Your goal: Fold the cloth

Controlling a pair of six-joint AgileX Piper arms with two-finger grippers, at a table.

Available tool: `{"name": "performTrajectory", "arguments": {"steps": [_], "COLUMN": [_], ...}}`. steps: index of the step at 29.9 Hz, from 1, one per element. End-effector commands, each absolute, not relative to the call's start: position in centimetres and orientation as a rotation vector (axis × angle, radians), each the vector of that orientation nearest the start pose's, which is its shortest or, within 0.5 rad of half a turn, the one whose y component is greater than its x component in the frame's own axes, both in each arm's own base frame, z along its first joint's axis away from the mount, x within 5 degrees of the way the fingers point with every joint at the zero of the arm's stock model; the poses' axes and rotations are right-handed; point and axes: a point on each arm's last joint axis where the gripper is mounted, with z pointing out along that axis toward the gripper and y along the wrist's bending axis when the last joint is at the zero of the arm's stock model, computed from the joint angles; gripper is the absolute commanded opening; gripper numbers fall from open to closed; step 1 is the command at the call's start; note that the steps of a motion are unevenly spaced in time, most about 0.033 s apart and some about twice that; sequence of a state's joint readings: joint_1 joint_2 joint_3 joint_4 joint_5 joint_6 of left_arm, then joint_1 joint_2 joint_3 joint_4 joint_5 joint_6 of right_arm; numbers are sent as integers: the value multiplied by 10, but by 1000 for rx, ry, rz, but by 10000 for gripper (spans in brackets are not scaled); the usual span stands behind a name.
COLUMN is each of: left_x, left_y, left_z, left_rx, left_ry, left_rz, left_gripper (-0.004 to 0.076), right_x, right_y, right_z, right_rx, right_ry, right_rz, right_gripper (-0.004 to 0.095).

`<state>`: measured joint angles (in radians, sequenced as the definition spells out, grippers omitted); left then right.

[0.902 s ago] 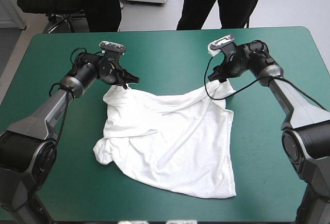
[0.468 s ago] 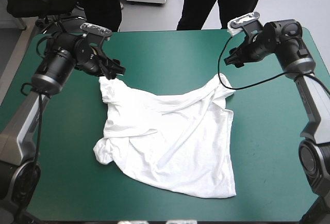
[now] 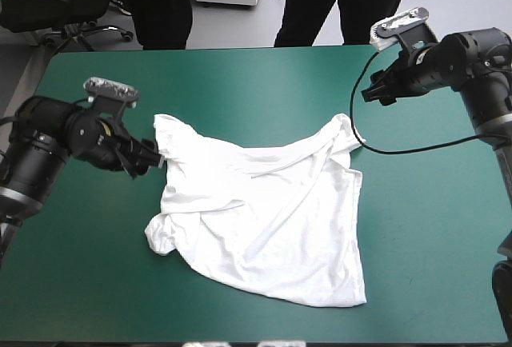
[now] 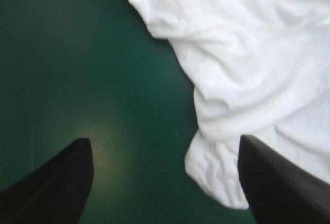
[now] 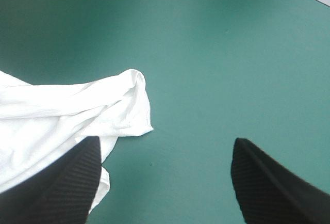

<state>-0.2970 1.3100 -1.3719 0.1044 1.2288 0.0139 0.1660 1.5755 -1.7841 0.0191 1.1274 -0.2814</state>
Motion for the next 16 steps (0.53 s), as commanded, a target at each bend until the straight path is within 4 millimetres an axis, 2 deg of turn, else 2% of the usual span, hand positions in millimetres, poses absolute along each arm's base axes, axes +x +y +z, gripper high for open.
{"name": "performTrajectory", "arguments": {"steps": [1,11,16], "left_x": [222,216,225], "left_y": [-60,-61,-66], "left_z": [364,259,235], "left_rx": [417,473,483], "left_ry": [2644,2803,2823], "left_rz": [39,37,0], "left_gripper": [562,562,561], "right_x": [309,303,303], "right_y": [50,49,50], "right_z": [461,466,466], "right_rx": [-510,-509,-511], "right_ry": [2224,2220,2219], "right_rz": [-68,-68,-67], "right_gripper": [648,648,648]}}
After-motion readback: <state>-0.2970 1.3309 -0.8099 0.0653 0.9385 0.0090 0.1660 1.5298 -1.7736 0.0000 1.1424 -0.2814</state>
